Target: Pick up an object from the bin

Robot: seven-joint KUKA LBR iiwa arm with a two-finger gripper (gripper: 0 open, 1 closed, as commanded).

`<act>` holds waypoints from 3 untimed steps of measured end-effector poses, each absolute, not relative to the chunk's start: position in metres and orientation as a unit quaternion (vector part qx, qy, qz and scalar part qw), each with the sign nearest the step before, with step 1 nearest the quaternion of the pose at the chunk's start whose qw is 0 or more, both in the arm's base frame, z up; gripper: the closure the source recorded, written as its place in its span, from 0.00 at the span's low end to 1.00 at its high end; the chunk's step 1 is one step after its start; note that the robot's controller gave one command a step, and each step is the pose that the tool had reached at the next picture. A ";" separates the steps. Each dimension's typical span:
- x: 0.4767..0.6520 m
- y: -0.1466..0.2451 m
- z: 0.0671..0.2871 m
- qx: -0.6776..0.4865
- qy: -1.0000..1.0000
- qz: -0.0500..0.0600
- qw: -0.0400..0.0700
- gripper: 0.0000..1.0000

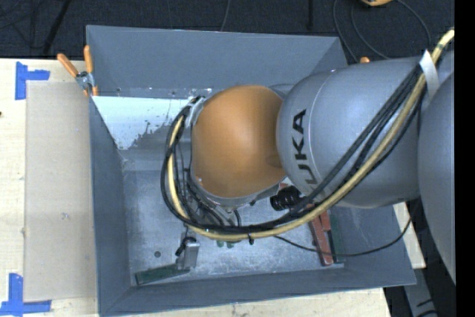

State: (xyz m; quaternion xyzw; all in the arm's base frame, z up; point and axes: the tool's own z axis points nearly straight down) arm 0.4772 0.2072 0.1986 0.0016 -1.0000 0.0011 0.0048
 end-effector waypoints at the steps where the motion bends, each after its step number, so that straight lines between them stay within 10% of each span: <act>1: 0.479 0.206 0.203 -0.001 -1.000 0.000 0.001 0.00; 3: 0.474 0.209 0.094 0.096 -0.995 0.000 0.002 0.00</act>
Offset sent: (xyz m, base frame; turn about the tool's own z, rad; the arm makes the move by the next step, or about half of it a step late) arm -0.0073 0.0071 -0.1286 -0.3547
